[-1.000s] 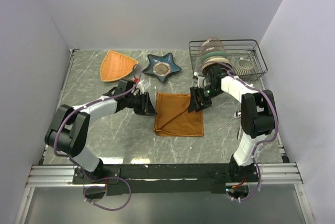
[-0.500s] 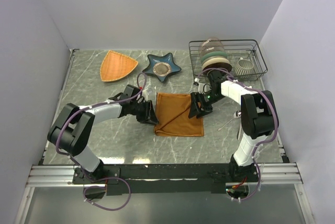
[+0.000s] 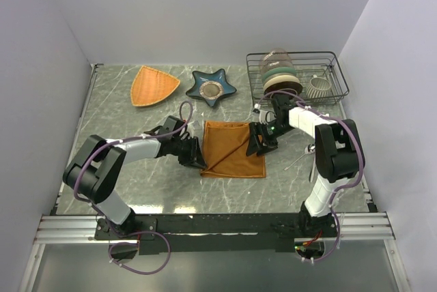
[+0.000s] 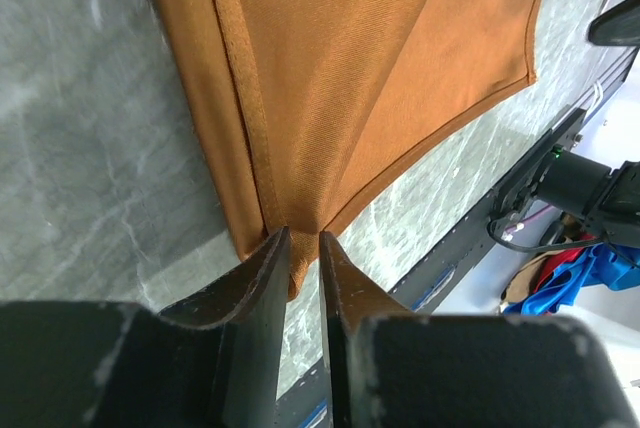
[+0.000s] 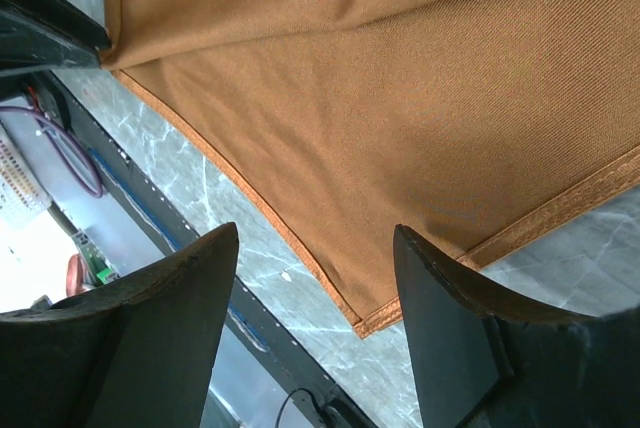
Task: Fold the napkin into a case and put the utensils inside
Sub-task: Smooth out the upper triangle-folded napkin at the center of the board.
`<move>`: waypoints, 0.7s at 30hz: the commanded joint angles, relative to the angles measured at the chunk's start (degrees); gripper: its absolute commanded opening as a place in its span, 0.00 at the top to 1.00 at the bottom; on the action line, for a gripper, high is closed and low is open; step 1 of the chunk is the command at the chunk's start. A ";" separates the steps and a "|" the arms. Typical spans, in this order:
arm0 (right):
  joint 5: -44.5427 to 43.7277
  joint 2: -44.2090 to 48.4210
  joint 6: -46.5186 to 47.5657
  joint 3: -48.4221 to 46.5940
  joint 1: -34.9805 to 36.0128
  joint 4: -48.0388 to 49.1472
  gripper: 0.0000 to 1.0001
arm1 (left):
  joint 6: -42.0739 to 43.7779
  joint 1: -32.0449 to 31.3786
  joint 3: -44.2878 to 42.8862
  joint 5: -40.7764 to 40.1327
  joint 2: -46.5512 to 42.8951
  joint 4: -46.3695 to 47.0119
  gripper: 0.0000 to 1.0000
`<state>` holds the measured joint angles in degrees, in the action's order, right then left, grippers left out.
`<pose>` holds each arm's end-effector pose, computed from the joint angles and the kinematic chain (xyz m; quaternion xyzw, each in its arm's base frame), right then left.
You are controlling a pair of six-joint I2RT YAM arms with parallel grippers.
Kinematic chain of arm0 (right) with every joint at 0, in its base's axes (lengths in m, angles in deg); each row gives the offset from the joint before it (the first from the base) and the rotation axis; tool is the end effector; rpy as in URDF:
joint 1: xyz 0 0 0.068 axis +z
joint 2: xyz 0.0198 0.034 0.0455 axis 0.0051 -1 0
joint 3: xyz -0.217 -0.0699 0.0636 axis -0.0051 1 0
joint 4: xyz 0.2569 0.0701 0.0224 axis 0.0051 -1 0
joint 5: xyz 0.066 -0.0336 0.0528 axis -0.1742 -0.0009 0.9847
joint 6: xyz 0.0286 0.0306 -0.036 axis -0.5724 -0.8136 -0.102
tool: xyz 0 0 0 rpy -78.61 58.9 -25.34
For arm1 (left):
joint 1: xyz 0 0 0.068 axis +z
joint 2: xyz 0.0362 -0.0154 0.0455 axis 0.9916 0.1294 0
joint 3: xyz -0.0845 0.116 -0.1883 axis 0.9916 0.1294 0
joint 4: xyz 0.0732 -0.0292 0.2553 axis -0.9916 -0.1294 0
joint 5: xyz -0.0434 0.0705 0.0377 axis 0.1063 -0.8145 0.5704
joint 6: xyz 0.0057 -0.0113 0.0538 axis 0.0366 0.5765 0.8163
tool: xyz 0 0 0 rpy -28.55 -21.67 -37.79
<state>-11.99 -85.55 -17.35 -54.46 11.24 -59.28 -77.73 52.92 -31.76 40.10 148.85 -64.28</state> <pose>0.3042 0.0877 0.1210 -0.1643 0.9156 0.3623 0.0583 0.2488 -0.1656 0.1014 0.0281 0.9199 -0.3831 0.0787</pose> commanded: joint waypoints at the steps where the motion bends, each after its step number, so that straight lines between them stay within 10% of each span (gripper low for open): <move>1: 1.16 3.07 -0.60 0.08 -0.10 1.57 0.29 | -1.35 -0.50 0.83 -0.60 0.52 1.44 0.76; 11: 7.92 4.83 0.63 -7.74 -2.03 -0.89 0.27 | 5.60 -0.06 0.83 10.55 -16.97 11.37 0.65; 21: 16.18 -2.02 -11.74 -14.69 -3.00 8.15 0.34 | -13.29 -0.23 4.70 20.58 -0.55 38.61 0.95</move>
<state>-1.39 -84.65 -21.72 -67.66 8.18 -56.85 -82.82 52.90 -28.31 55.36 142.64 -39.85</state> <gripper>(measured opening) 0.706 0.109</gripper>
